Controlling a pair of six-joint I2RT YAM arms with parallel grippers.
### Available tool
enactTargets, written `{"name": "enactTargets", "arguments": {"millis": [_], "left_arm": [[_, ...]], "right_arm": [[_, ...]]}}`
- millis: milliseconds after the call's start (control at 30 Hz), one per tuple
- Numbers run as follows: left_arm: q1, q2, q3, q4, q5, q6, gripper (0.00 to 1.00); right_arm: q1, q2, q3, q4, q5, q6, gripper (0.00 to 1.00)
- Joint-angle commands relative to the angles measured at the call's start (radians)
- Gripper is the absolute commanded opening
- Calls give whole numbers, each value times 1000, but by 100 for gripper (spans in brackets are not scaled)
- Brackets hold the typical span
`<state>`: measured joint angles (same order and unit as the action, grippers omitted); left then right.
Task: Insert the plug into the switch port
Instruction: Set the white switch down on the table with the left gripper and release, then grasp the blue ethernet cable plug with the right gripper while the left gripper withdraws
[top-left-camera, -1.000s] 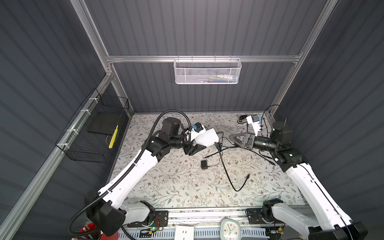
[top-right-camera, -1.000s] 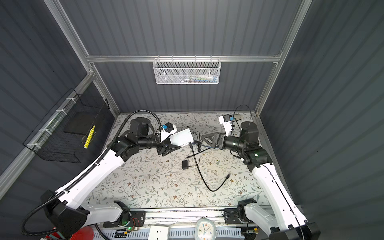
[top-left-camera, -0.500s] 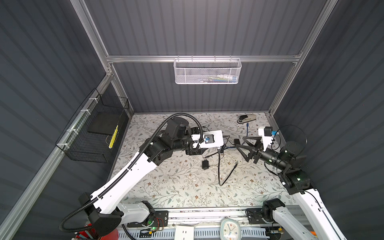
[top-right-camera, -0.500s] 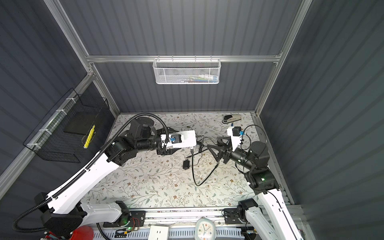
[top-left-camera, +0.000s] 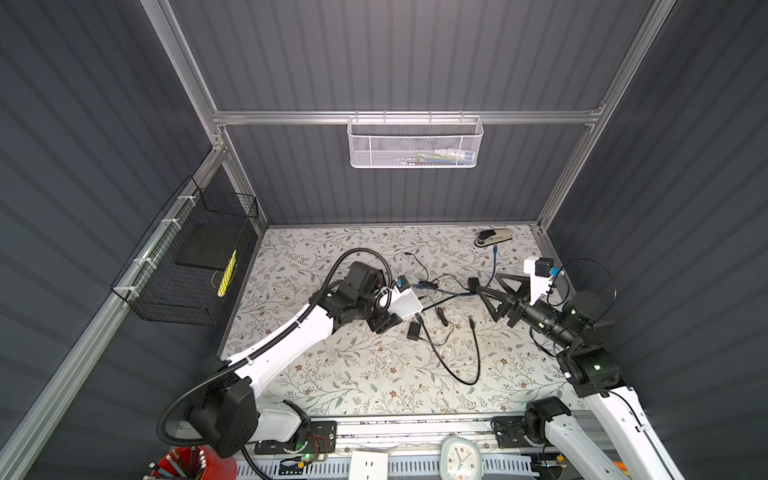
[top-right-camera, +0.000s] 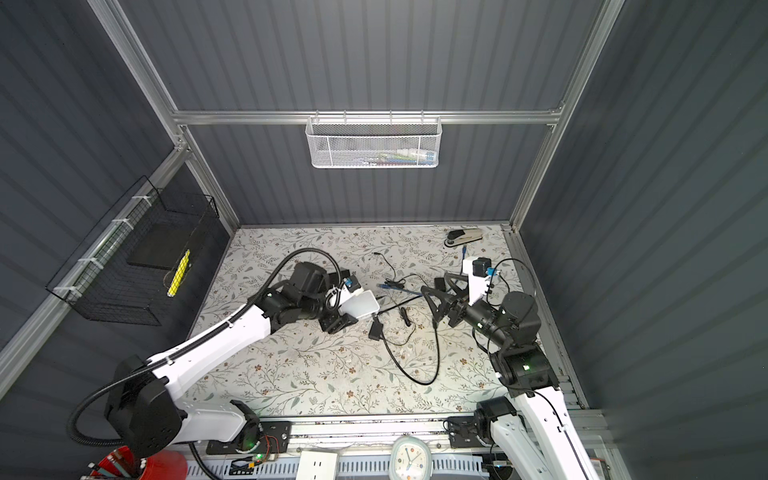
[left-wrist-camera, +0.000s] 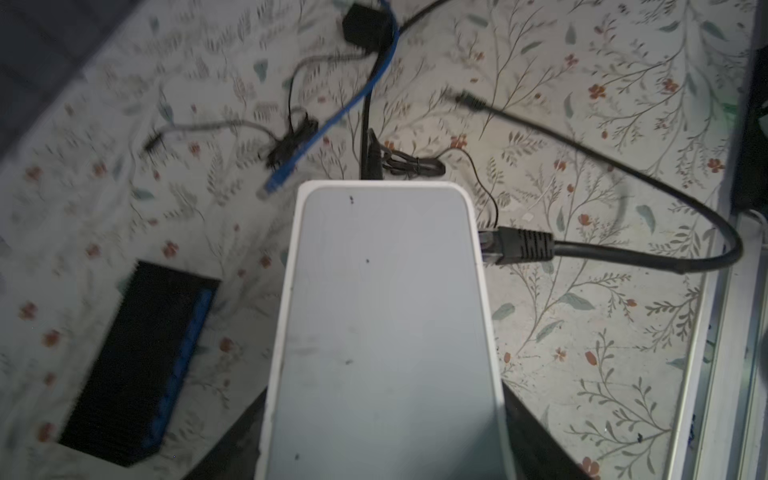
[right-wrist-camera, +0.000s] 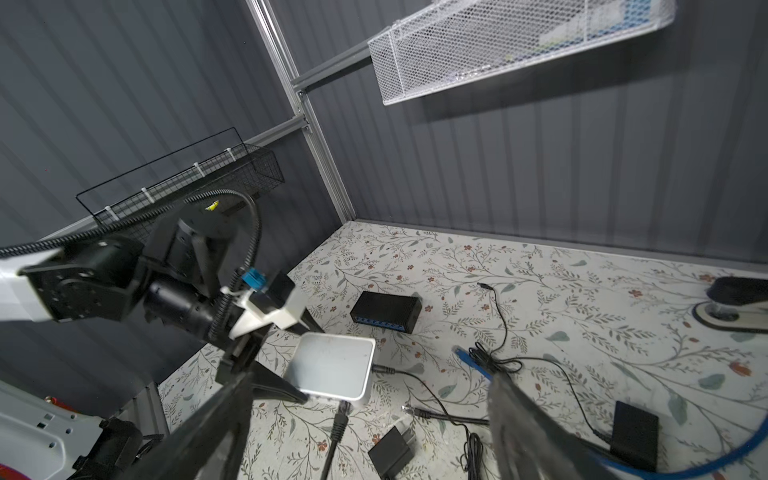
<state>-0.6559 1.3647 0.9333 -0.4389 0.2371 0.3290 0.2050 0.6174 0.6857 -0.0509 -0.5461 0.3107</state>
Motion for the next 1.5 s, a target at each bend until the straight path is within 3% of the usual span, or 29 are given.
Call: {"name": "enactTargets", "arguments": {"millis": [0,133,267,500,667,833,967,1067,1133,1200,1333,1467], "left_arm": [[-10,-74,-91,141,-18,-235,23],[-11,-150,-219,171,-199,-310,24],[-11,-179,-253,243,-292,-327,30],[-11,-39,-228,320,-295,-415,32],[-42,-6,-330,448,-295,-500,34],[-54,-36,-433,533,-298,-481,52],[-67,4,-395,491,-312,-484,67],[-74,-4,-408,506,-332,-505,82],[-74,-47,-425,507,-333,-514,94],[-74,-104,-433,493,-323,-515,100],[-73,-232,-437,440,-276,-491,100],[-71,-352,-439,393,-230,-500,100]], "right_arm": [[-4,-23,-45,44,25,26,88],[-10,-45,-96,81,13,50,88],[-17,-62,-126,89,4,61,88],[-58,-63,-85,21,29,45,90],[-116,-39,2,-151,71,-67,95],[-156,76,92,-213,-26,-160,99],[-173,221,173,-256,-85,-199,99],[-173,340,220,-306,-134,-346,99],[-152,435,240,-392,-214,-606,99],[-102,532,264,-471,-197,-846,99],[-44,764,361,-536,-73,-990,87],[10,946,474,-553,111,-1016,68]]}}
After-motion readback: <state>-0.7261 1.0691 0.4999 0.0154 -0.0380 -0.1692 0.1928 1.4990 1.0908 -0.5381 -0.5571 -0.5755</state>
